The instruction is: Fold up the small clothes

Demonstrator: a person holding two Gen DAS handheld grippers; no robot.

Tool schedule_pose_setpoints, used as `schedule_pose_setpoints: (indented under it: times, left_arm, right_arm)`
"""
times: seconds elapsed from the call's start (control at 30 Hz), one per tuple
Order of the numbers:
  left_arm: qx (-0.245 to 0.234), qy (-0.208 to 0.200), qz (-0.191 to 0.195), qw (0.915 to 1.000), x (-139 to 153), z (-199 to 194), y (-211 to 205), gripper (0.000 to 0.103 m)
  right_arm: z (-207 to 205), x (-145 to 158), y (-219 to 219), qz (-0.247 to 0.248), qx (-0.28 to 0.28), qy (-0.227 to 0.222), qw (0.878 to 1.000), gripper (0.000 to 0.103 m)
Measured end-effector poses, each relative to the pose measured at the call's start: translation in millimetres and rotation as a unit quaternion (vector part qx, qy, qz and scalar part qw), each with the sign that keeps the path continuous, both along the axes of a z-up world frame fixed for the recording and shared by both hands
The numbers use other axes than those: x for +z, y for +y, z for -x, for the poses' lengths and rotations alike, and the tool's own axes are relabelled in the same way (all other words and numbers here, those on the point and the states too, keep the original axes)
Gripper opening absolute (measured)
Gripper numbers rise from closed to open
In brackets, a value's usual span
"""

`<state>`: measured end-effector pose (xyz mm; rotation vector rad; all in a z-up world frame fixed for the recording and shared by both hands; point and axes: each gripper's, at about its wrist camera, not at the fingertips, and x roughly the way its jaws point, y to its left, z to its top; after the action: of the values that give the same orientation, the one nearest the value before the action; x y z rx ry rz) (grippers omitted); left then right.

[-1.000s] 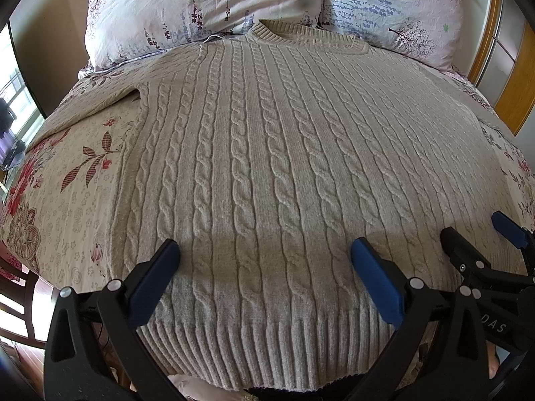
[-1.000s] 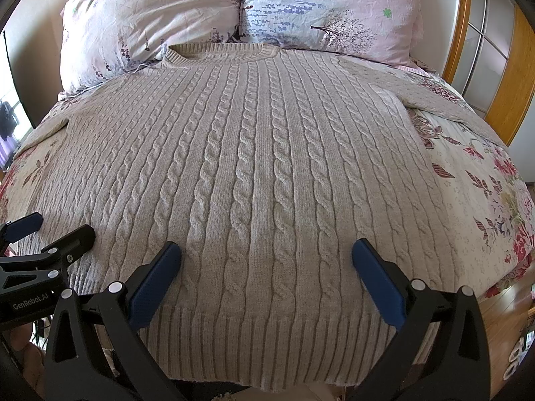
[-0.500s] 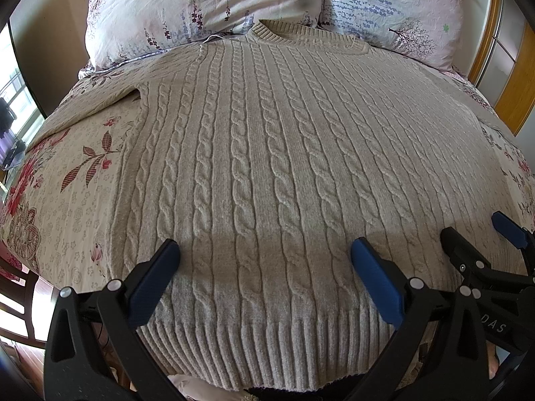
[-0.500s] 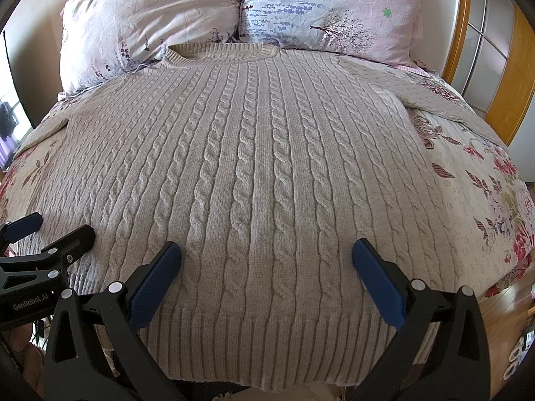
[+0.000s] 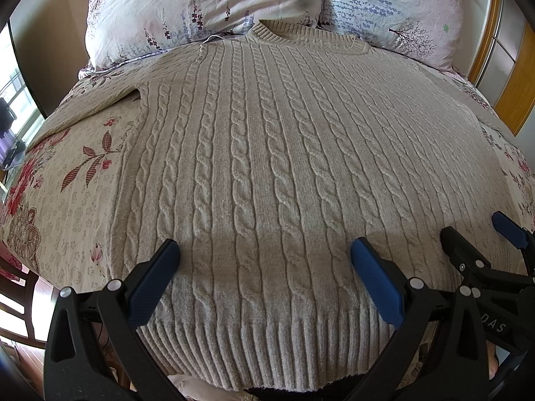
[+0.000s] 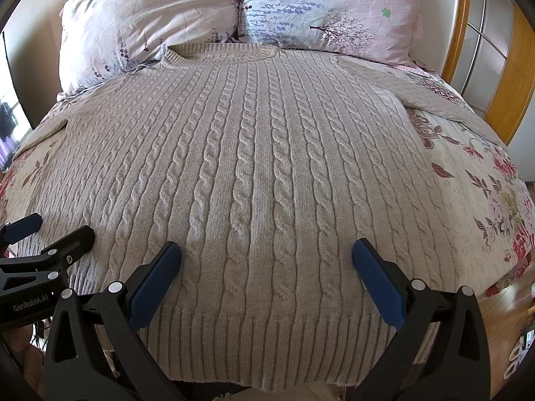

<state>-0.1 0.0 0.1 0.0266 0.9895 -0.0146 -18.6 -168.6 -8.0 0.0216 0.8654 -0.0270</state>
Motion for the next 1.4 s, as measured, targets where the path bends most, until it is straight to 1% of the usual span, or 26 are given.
schedule_pose_setpoints:
  times: [0.9, 1.13, 1.2, 1.4]
  left_arm:
    - [0.0, 0.0, 0.0, 1.0, 0.0, 0.0, 0.0, 0.101]
    - [-0.006, 0.01, -0.002, 0.9999, 0.3, -1.6, 0.0, 0.101]
    - [-0.009, 0.011, -0.003, 0.9999, -0.1, -4.2, 0.8, 0.101]
    - [-0.035, 0.03, -0.005, 0.9989, 2.3, -12.8, 1.1, 0.101]
  right_arm:
    - [1.0, 0.1, 0.2, 0.0, 0.001, 0.0, 1.0, 0.102]
    - [-1.1, 2.4, -0.5, 0.001, 0.005, 0.0, 1.0, 0.102]
    - [-1.3, 5.8, -0.2, 0.002, 0.011, -0.003, 1.0, 0.102]
    - [-5.3, 9.1, -5.2, 0.003, 0.065, -0.022, 0.998, 0.102]
